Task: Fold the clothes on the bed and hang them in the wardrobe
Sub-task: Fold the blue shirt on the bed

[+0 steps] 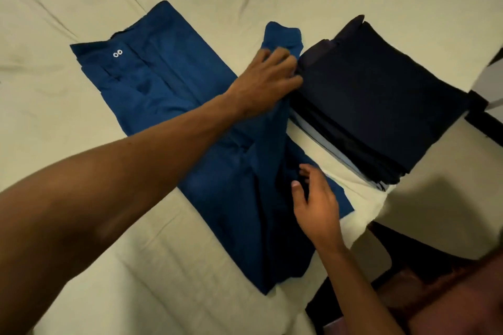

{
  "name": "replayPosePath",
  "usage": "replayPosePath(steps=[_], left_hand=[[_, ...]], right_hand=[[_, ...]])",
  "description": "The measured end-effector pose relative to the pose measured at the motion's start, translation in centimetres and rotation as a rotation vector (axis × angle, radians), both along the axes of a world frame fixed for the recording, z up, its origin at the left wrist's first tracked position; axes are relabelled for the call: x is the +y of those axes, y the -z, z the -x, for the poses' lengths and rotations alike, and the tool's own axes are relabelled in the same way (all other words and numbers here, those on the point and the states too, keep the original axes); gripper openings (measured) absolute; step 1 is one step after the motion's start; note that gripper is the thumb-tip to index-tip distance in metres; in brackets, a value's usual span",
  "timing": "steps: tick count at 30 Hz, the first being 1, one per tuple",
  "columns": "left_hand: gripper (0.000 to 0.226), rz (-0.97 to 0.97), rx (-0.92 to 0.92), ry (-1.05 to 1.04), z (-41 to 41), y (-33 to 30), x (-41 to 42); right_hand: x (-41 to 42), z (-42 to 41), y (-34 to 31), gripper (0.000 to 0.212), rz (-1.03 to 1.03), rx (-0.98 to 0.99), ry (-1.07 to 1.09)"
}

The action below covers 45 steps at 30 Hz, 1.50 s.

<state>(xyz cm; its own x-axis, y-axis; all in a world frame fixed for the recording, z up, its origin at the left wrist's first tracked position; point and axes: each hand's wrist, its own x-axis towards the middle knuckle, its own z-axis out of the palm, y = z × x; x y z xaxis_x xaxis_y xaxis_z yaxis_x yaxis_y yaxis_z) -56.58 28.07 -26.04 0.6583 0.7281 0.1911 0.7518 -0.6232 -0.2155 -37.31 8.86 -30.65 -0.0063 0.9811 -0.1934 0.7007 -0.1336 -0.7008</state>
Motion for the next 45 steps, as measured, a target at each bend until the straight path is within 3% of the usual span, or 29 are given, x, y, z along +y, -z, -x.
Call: replayPosePath(steps=[3,6,11,14,17,21,23,26,28,29,31,34,38,39,40,42,45], left_hand=[[0.023,-0.148,-0.246,-0.169,2.1,-3.7,-4.1],[0.026,-0.146,-0.404,-0.329,7.0,-3.5,-11.8],[0.028,0.202,-0.179,-0.5,12.6,2.3,-27.4],[0.039,0.366,-0.175,-0.529,12.1,4.8,-32.0],[0.037,0.353,-0.337,-0.643,9.1,4.7,-30.6],[0.03,0.164,-0.565,-0.658,3.6,3.1,-22.9],[0.038,0.178,-0.508,-0.656,1.5,2.9,-18.5],[0.057,0.345,-0.199,-0.711,0.3,3.4,-13.6],[0.043,0.426,-0.114,-0.749,0.9,3.7,-11.6],[0.031,0.442,-0.203,-0.789,1.3,3.3,-11.2],[0.021,0.353,-0.581,-0.907,2.5,2.4,-11.4],[0.018,0.17,-1.201,-1.168,5.0,0.4,-14.6],[0.021,0.106,-1.876,-1.579,10.0,2.2,-22.0],[0.027,0.118,-1.925,-1.686,10.8,2.9,-23.9],[0.035,0.146,-1.837,-1.814,11.4,3.6,-25.6],[0.041,0.136,-1.514,-2.046,12.4,4.6,-27.8],[0.03,-0.034,-1.457,-2.085,12.2,3.8,-27.5]], right_hand=[[-1.2,0.0,-0.6,0.057,0.087,-0.057,-0.102],[-2.1,-0.3,-0.4,0.067,0.11,-0.163,-0.2],[-3.2,-1.1,0.6,0.071,0.075,-0.332,-0.316],[-3.1,-0.8,0.8,0.068,-0.017,-0.358,-0.274],[-2.9,-0.6,0.9,0.064,-0.092,-0.399,-0.237],[-3.1,-0.5,0.7,0.051,-0.108,-0.426,-0.248],[-3.2,-0.6,0.6,0.039,-0.097,-0.432,-0.284],[-3.5,-0.9,0.3,0.023,-0.102,-0.409,-0.36],[-3.7,-1.2,0.2,0.018,-0.129,-0.416,-0.46],[-3.9,-1.3,0.1,0.017,-0.148,-0.429,-0.516],[-4.3,-1.4,0.2,0.022,-0.191,-0.468,-0.595],[-5.2,-1.7,0.6,0.033,-0.212,-0.498,-0.62],[-5.5,-2.1,0.9,0.026,-0.15,-0.562,-0.696],[-5.3,-2.1,0.9,0.023,-0.12,-0.584,-0.734],[-5.2,-2.0,0.7,0.023,-0.068,-0.599,-0.761],[-4.8,-1.8,0.2,0.036,0.037,-0.561,-0.738],[-4.0,-2.0,-0.1,0.04,0.004,-0.339,-0.517]])
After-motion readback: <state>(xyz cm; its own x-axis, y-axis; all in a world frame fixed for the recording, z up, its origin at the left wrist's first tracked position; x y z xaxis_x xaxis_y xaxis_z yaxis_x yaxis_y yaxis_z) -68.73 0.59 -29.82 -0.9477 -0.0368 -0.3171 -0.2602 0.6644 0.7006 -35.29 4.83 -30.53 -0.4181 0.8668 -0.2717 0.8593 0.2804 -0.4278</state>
